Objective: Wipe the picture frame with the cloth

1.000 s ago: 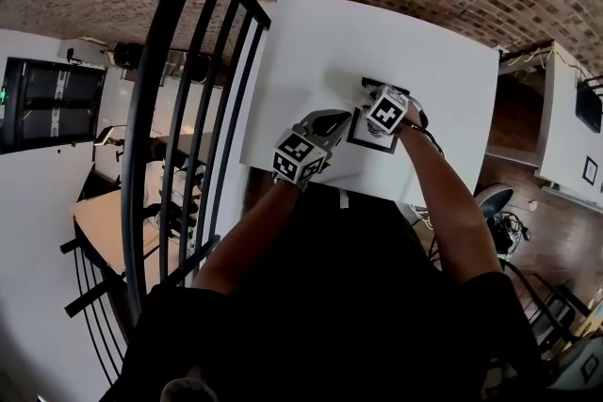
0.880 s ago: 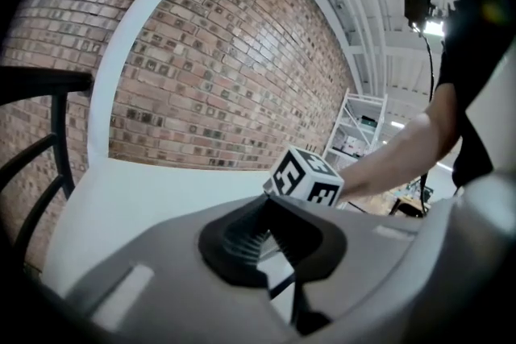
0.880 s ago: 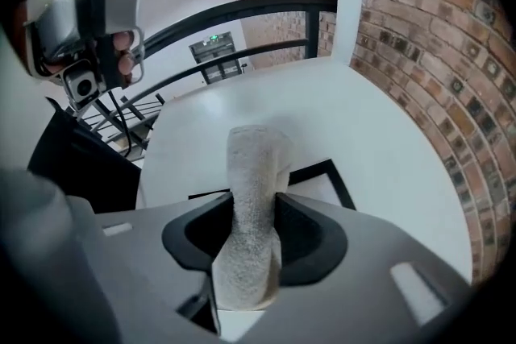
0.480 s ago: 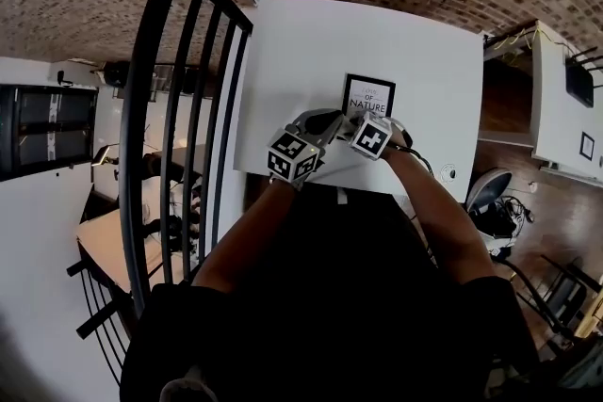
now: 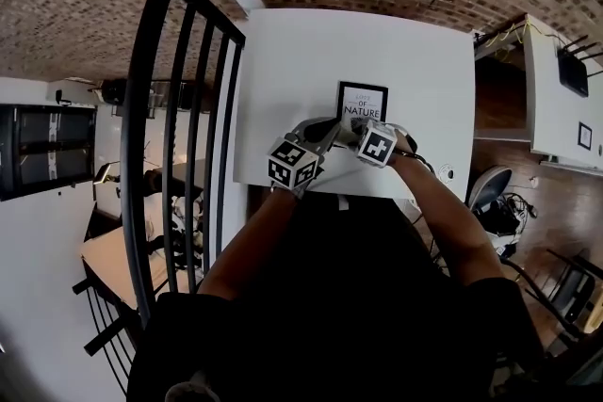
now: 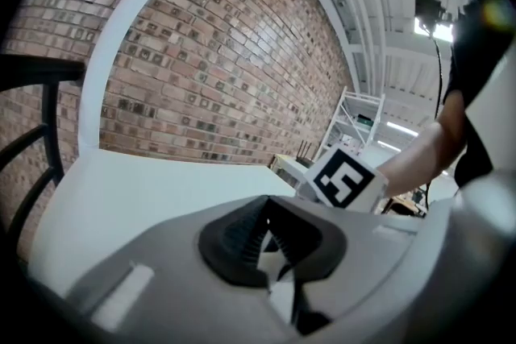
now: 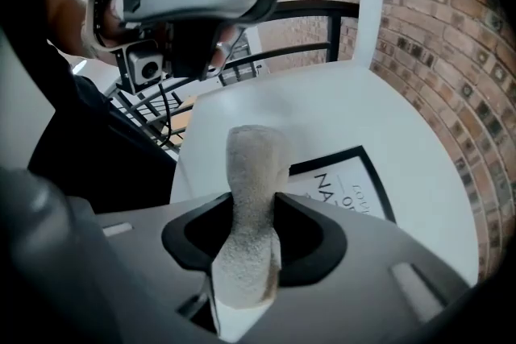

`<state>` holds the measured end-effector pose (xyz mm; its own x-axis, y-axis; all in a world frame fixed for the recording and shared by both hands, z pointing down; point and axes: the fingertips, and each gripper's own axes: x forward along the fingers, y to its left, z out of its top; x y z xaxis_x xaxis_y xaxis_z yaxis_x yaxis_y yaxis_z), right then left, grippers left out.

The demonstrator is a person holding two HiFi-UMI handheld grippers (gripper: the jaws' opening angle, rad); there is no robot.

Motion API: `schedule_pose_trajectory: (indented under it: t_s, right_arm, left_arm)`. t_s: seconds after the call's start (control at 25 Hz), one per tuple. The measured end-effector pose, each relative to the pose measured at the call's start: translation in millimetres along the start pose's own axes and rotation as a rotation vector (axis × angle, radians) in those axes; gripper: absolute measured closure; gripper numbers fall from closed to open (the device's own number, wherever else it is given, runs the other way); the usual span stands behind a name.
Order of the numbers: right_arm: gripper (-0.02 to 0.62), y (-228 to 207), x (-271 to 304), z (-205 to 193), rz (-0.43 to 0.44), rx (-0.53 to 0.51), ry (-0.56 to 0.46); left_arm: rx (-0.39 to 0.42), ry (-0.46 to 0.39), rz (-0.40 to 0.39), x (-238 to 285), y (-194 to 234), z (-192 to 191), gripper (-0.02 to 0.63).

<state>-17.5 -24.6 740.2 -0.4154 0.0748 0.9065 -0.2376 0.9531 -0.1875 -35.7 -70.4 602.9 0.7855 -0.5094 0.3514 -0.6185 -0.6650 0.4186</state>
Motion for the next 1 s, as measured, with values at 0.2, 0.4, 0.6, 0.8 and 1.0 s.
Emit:
schedule_pose_trajectory:
  t_s: [0.2,0.4,0.6,0.8,1.0]
  right_arm:
    - [0.437,-60.8,-26.3,-11.5,-0.1,0.029,0.037]
    - [0.437,-113.5,-40.3,-4.8,-0.175,0.02,0.012]
    - [0.437,-150.4,-47.9,-6.7,-0.265,0.033,0.048]
    - [0.437,-156.0,-33.6,-17.7,-0.257,0.055,0.09]
    - [0.437,-140.4,-14.4,-27.0,-0.176,0.082,0.098]
  left_arm:
    - [-0.018,0.028,-0.005,3.3,-2.5,-4.1,0.604]
    - [-0.011,0.047,-0.013,5.1,-11.0,-7.5,0.604]
    - [-0.008,0.063,-0.004,10.3,-10.8,-9.4,0.604]
    - [-0.016,0.075,0.005,19.8,-6.2,-10.2,0.604]
    - [-0.053,0.108,0.038,30.1,6.4,-13.9,0.604]
